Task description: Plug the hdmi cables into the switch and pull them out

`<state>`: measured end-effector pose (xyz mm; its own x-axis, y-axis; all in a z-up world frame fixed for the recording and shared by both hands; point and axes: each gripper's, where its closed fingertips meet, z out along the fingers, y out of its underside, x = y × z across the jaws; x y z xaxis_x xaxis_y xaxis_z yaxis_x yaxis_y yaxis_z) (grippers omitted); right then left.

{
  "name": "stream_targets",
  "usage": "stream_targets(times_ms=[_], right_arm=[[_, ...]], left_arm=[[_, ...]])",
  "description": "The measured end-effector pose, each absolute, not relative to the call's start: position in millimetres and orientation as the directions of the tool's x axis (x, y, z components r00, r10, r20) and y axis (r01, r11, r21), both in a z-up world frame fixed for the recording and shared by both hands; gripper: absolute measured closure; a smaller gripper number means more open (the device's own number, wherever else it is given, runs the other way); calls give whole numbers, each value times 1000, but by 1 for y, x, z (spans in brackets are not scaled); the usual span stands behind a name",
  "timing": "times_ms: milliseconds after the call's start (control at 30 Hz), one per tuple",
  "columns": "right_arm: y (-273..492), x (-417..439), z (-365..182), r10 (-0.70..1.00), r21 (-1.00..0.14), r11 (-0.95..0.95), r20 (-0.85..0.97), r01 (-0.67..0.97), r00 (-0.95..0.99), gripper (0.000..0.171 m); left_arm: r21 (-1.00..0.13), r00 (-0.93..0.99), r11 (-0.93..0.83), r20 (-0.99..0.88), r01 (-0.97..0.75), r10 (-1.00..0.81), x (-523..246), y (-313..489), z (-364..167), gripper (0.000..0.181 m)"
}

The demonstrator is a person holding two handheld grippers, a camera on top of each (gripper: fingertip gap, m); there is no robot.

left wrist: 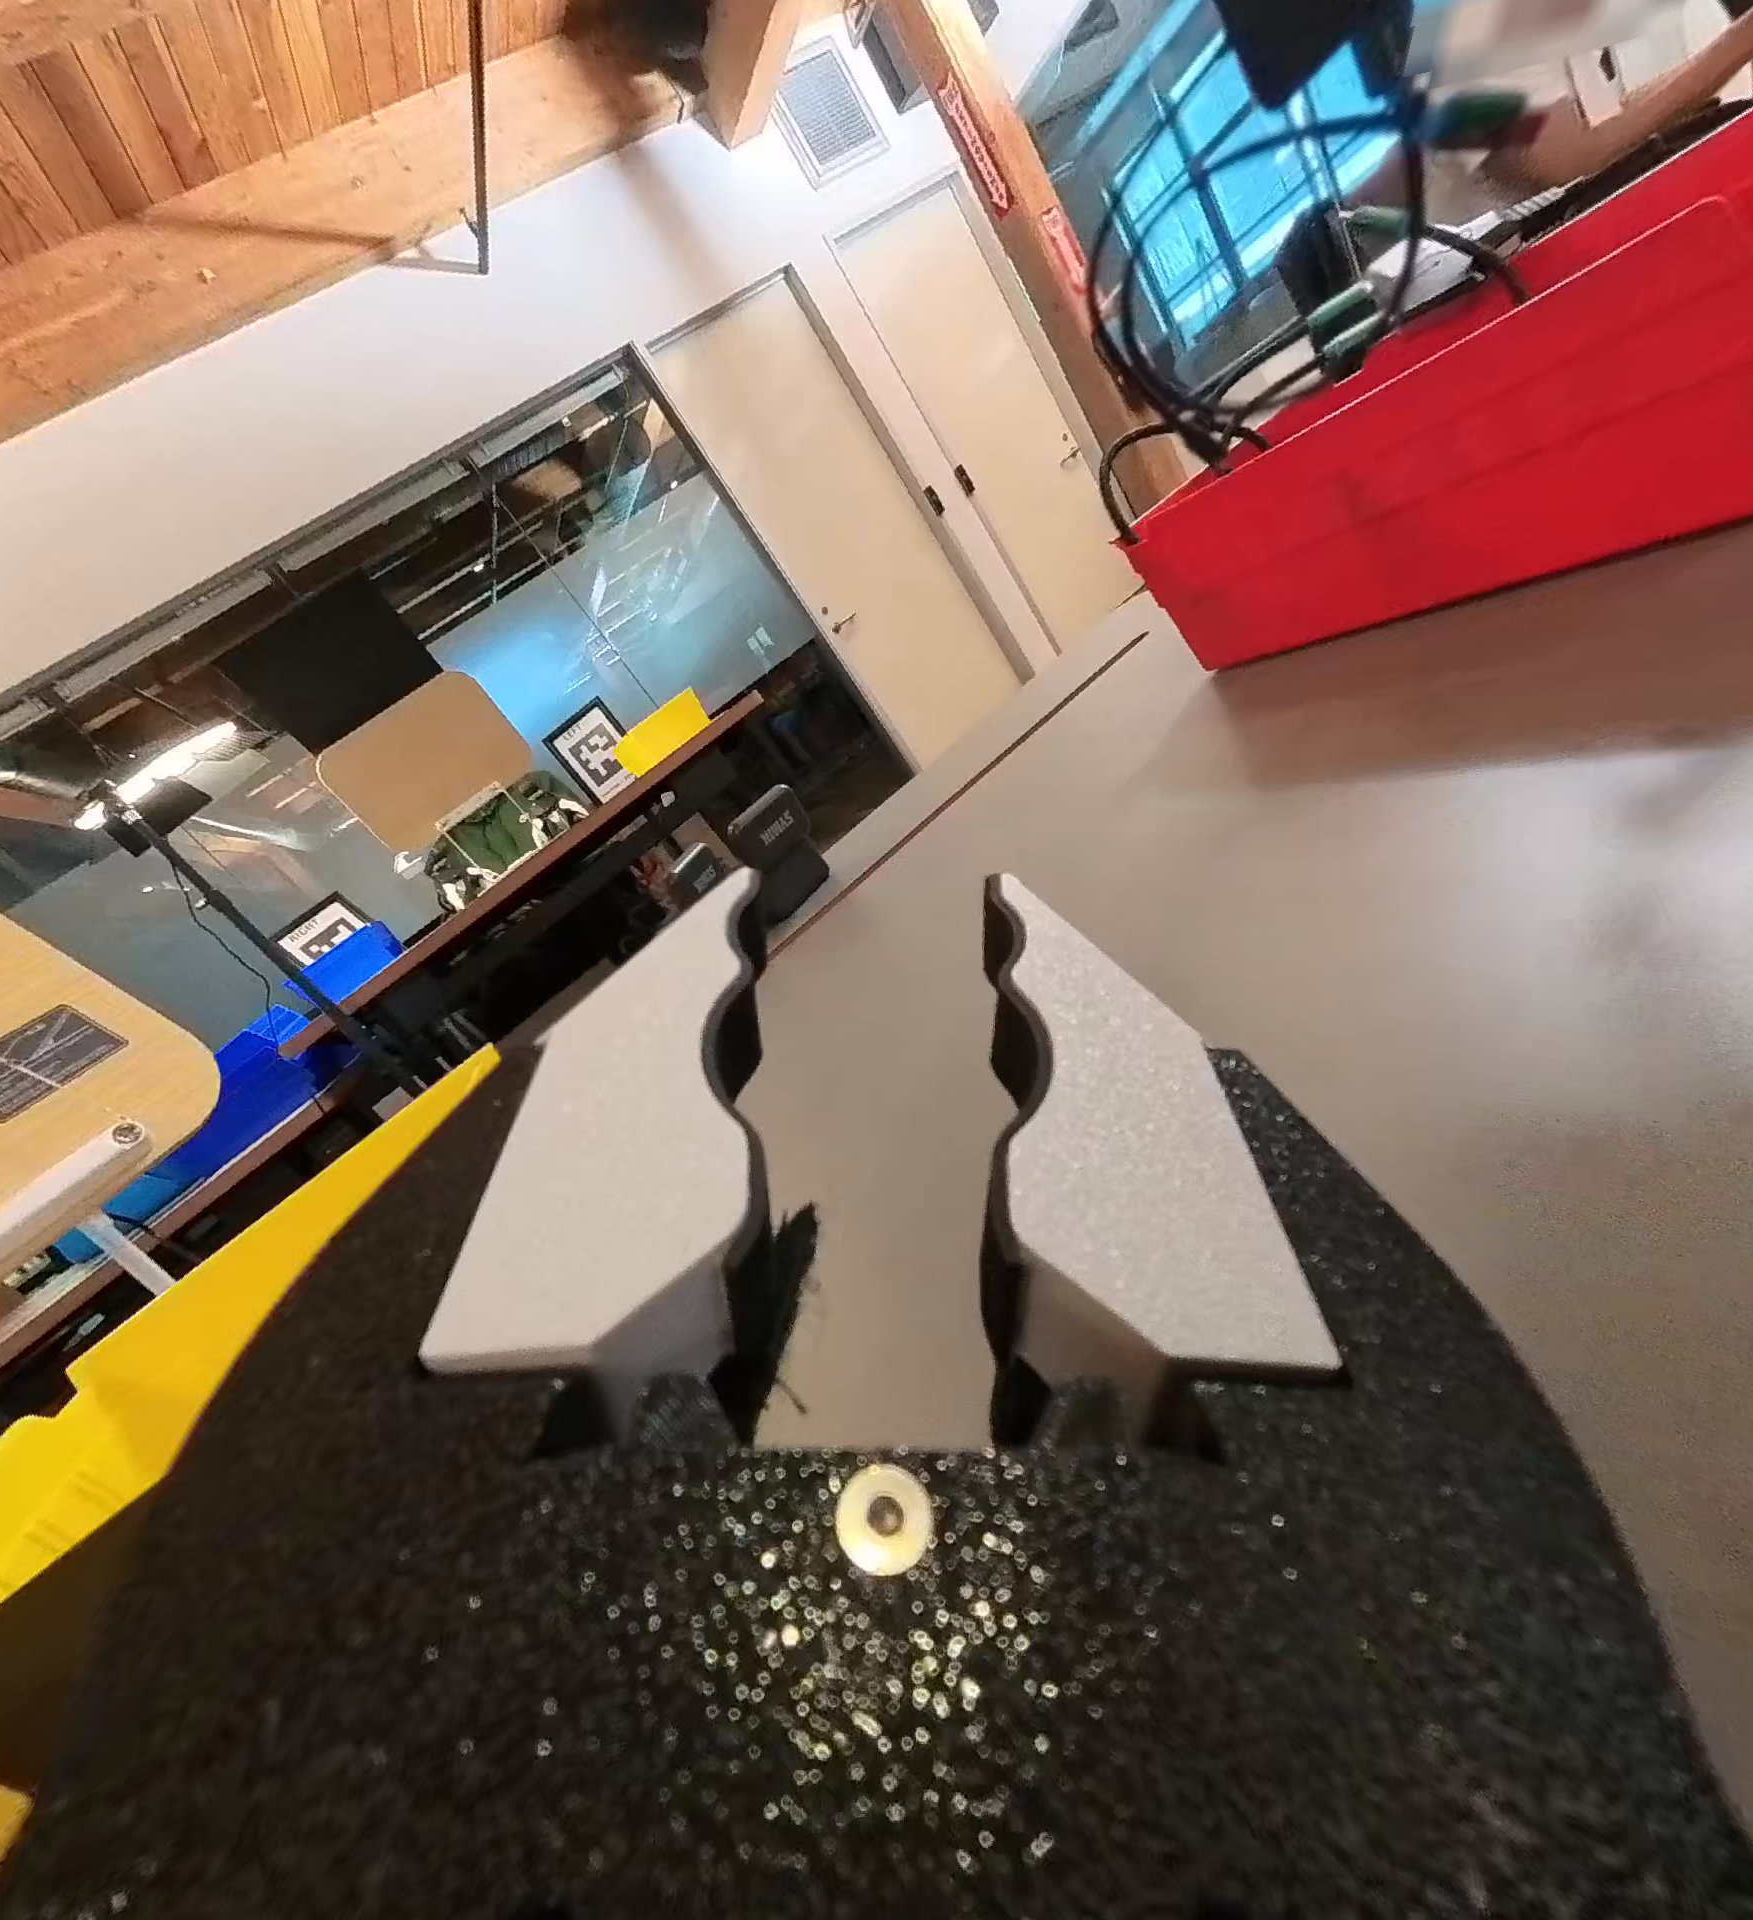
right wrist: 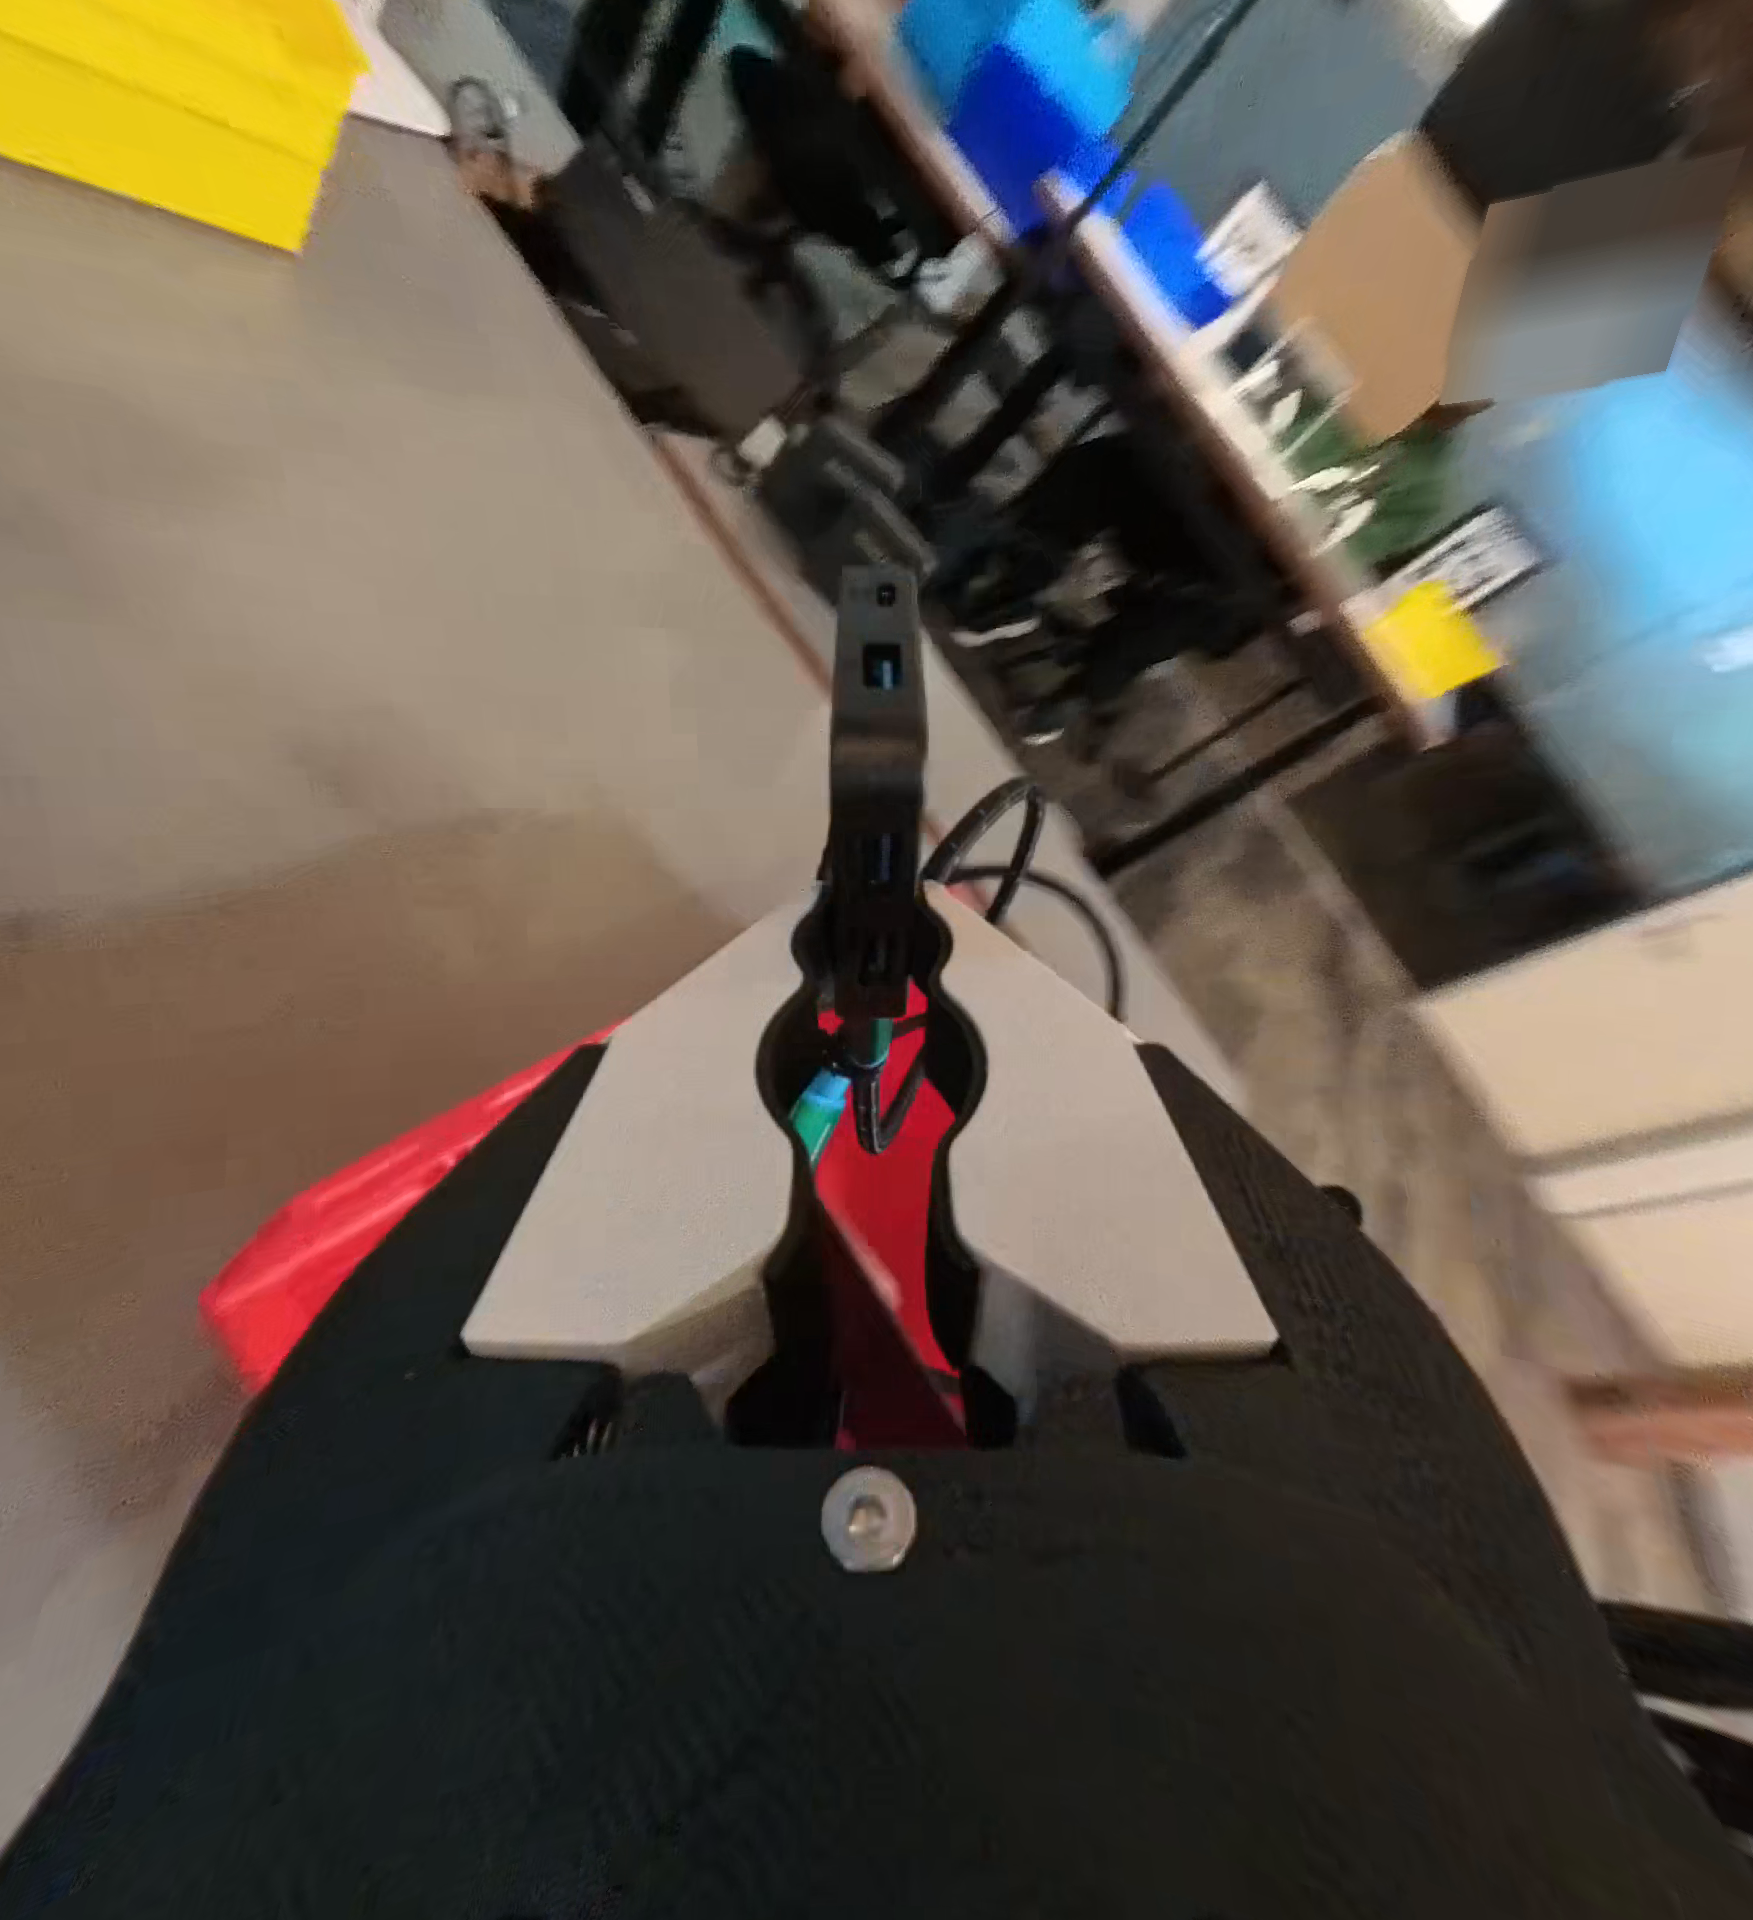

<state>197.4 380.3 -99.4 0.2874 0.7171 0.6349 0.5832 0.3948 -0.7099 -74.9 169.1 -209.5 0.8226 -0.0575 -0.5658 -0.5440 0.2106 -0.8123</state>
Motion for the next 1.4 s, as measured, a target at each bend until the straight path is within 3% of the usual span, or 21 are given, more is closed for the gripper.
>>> stream_targets(times_ms=[100,167,333,467,567,633,767,933,1067,1167,1300,1400], right_arm=[[414,211,-116,835,-787,256,473,561,283,159],[437,220,-130,864,-777,169,413,606,288,159],[479,230,-183,912,-592,-5,329,806,247,159],[482,216,-210,944,-482,-54,259,875,202,154],[487,213,-217,931,-427,-111,271,897,245,121],[494,215,-211,880,-425,-94,387,900,275,112],[486,219,-181,687,-494,13,636,869,351,110],[440,215,-141,437,-713,156,670,683,600,113],[342,152,-140,557,-844,305,533,441,636,113],[280,101,-165,629,-835,393,549,384,551,113],[273,90,-184,493,-826,442,550,351,674,114],[265,85,-202,545,-870,420,469,258,695,117]], left_arm=[[-823,831,205,-553,-530,-68,-76,170,-211,143],[-830,837,203,-543,-520,-75,-76,170,-211,144],[-844,847,195,-524,-500,-96,-76,171,-213,146],[-852,852,189,-513,-489,-107,-76,171,-214,147],[-861,860,183,-498,-475,-114,-77,171,-214,146],[-869,866,178,-485,-461,-123,-78,172,-215,146],[-890,883,168,-448,-424,-141,-80,173,-216,143],[-920,909,153,-385,-362,-162,-84,176,-218,141],[-945,932,139,-318,-296,-174,-89,177,-218,137],[-964,949,128,-253,-232,-188,-94,178,-218,132],[-969,958,154,-219,-192,-184,-98,176,-213,132],[-969,962,172,-207,-177,-176,-100,174,-210,132]])
